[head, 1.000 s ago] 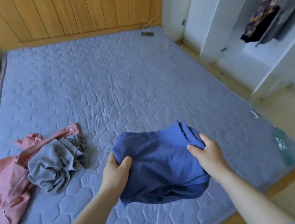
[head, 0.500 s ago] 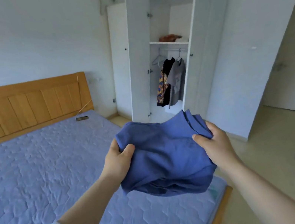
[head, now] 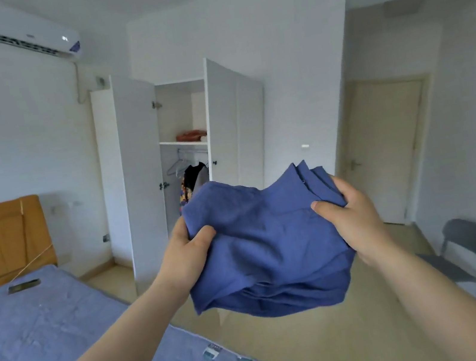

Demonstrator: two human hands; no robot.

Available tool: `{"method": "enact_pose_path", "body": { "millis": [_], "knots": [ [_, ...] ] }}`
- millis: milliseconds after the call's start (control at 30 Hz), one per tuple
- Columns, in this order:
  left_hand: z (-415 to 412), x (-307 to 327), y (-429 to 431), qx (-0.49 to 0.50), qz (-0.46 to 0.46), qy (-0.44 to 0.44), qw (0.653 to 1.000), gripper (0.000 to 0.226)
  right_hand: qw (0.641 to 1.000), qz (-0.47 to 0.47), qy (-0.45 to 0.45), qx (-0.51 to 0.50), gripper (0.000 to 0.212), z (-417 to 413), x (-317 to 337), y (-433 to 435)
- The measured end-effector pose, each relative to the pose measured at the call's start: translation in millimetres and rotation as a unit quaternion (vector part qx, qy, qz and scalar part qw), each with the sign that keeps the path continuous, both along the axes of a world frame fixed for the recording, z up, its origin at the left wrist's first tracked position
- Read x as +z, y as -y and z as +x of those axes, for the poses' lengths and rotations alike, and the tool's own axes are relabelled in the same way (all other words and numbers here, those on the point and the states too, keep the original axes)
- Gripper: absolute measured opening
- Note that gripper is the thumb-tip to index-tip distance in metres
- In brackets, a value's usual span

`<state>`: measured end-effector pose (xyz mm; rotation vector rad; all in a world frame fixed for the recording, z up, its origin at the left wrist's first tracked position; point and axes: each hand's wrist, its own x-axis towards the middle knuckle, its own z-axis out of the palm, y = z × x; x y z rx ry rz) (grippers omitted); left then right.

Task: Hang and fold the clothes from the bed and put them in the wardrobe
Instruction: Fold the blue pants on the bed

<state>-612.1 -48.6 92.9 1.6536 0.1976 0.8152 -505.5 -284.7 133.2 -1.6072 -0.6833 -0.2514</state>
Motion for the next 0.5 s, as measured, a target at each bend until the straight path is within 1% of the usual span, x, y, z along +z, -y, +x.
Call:
{"method": "enact_pose_path", "body": {
  "millis": [100, 200, 500],
  "knots": [
    [45, 3, 19, -0.021, 0.002, 0.004, 1.000, 0.022, 1.000, 0.007, -0.001, -0.021, 0.042, 38, 1, 21],
    [92, 2, 30, -0.045, 0.005, 0.001, 0.999, 0.018, 0.999, 0.016, -0.007, -0.032, 0.044, 77, -1, 34],
    [250, 9, 28, -0.120, -0.009, 0.010, 0.993, 0.019, 0.997, -0.001, -0.019, -0.079, 0.045, 207, 5, 39]
  ]
}}
